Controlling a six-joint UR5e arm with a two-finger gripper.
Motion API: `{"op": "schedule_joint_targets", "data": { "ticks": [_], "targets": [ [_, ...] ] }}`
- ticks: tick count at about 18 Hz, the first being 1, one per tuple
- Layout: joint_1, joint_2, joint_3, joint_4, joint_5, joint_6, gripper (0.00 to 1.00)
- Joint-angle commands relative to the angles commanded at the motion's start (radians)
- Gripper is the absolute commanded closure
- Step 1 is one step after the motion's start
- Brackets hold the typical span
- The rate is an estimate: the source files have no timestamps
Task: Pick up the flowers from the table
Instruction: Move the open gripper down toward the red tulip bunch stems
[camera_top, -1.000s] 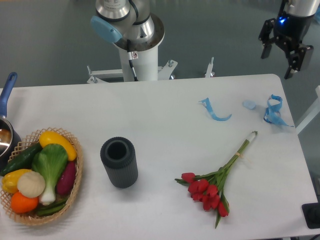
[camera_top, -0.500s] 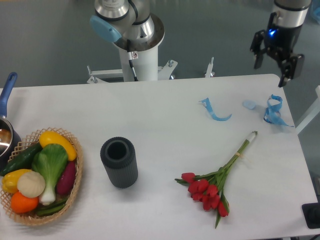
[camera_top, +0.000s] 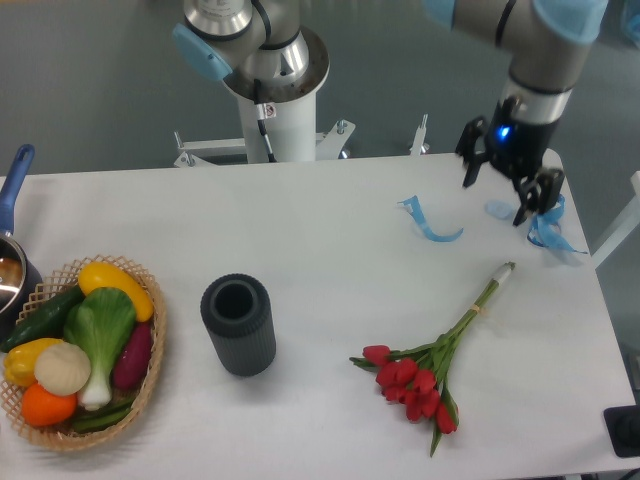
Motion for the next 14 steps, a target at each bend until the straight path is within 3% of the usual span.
{"op": "schedule_joint_targets", "data": {
  "ticks": [2,9,14],
  "targets": [
    [-0.038,-0.035,0.012,0.011,0.013,-0.008,0.0],
    [-0.064,-0.147,0.054,0.019,-0.047,-0.061,0.0],
    [-0.086,-0.21,0.04,0.025,-0.047,-0.094,0.0]
  ]
}}
